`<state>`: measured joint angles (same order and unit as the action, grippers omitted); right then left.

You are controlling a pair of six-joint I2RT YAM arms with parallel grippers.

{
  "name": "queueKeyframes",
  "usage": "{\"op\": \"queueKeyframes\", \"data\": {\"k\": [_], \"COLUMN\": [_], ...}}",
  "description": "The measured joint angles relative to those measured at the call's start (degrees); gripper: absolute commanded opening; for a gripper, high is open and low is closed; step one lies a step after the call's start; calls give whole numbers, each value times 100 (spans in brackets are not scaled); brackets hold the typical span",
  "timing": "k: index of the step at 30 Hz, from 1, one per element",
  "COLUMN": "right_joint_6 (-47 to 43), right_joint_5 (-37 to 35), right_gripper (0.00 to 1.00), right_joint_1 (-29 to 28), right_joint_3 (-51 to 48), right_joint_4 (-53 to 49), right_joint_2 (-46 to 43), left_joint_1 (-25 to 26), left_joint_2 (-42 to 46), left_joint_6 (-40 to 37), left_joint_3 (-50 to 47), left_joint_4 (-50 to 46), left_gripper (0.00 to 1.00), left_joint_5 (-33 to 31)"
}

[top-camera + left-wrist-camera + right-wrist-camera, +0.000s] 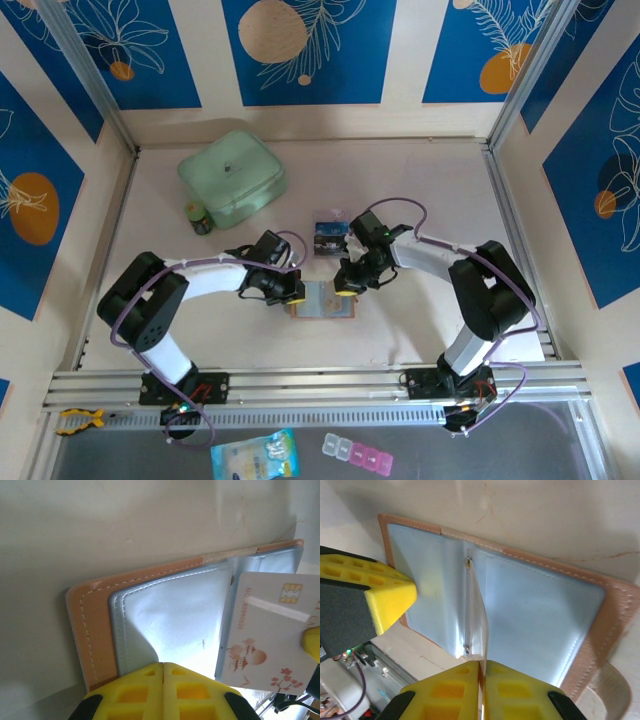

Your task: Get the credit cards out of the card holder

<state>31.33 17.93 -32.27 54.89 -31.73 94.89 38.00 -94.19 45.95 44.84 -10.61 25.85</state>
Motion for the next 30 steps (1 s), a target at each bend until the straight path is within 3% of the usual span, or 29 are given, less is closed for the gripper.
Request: {"op": "queueKeyframes", "data": {"k": [6,20,30], "right_joint_6": [-763,-4306,-6426], "right_joint_5": [-310,-1554,-2282], "right_gripper": [8,0,0], "right_joint_1": [254,262,101], "right_joint_3": [505,1904,3499], "right_joint_4": [-645,-1851,-2426], "right_joint_2": [-142,-120,861], "left_joint_1": [0,-11,-120], "left_joint_2": [0,256,612], "left_joint_6": [-2,-85,-153], "left_joint_3": [35,79,85], "left_joint_4": [-81,-254,-439], "left_gripper": [1,5,7], "left_joint_5": [-39,-203,-415]}}
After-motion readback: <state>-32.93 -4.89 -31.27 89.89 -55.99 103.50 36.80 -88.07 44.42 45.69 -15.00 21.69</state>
